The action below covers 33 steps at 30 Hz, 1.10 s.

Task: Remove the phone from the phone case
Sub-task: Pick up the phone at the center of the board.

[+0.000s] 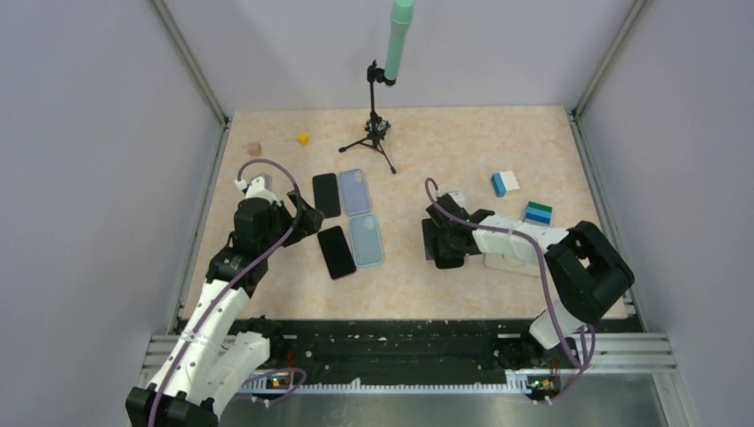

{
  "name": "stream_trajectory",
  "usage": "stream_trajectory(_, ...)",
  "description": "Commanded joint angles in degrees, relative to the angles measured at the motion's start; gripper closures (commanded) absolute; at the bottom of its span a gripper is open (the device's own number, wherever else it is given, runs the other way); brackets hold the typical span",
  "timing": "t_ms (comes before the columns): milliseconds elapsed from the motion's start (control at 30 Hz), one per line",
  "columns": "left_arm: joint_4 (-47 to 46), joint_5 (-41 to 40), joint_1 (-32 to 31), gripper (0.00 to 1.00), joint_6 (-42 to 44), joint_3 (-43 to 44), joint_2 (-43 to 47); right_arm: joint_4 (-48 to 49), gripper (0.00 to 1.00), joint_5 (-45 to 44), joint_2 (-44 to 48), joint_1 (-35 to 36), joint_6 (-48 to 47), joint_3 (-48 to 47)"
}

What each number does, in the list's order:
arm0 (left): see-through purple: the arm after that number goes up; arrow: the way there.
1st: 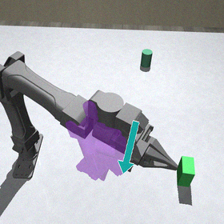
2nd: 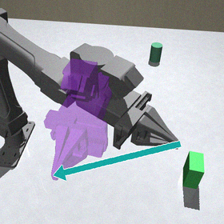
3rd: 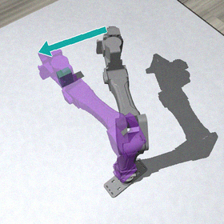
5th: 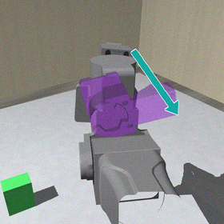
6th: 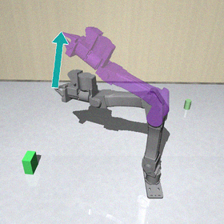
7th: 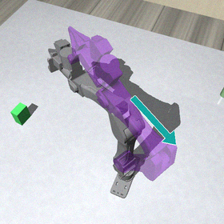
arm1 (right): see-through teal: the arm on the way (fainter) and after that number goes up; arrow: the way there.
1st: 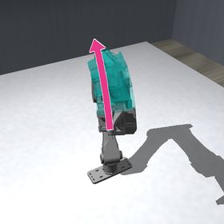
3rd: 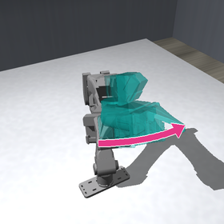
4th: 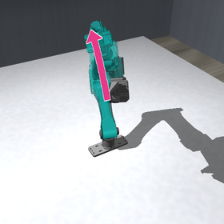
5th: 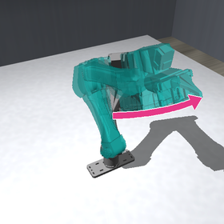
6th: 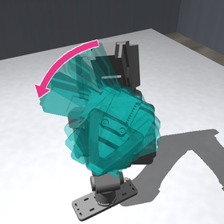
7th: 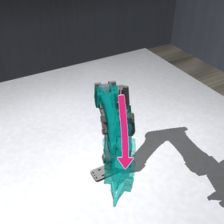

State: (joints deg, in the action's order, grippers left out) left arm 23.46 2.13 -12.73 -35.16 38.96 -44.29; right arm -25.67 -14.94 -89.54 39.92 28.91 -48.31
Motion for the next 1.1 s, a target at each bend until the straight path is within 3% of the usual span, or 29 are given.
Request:
stream_trajectory(0, -2.69, 0.31, 0.34, 0.09, 1.01, -0.85, 0.29, -0.28, 0.06, -3.22, -5.84, 0.6, 2.78, -1.86)
stream_trajectory(167, -2.61, 0.0, 0.34, 0.09, 1.02, -1.19, 0.41, 2.03, 0.1, -2.22, -9.22, 0.51, 2.91, -3.15)
stream_trajectory(500, -4.05, 2.54, 0.34, 0.09, 0.79, -1.34, -0.53, 5.47, 0.44, -3.32, -8.02, 0.24, 1.45, -1.1)
stream_trajectory(667, -7.5, 9.12, 0.34, 0.1, 1.13, -2.15, -1.05, 10.68, 0.47, 0.62, -1.61, 0.13, -0.2, 0.6)
stream_trajectory(800, -14.1, 15.64, 0.3, 0.11, -0.96, -4.77, -2.04, 13.05, 0.48, 9.24, 2.07, -3.0, 2.65, 0.92)
stream_trajectory(1067, -20.74, 25.2, -0.2, 0.14, -6.39, -6.07, -10.9, 20.06, 0.49, 21.49, 7.61, -5.27, 5.31, 4.35)
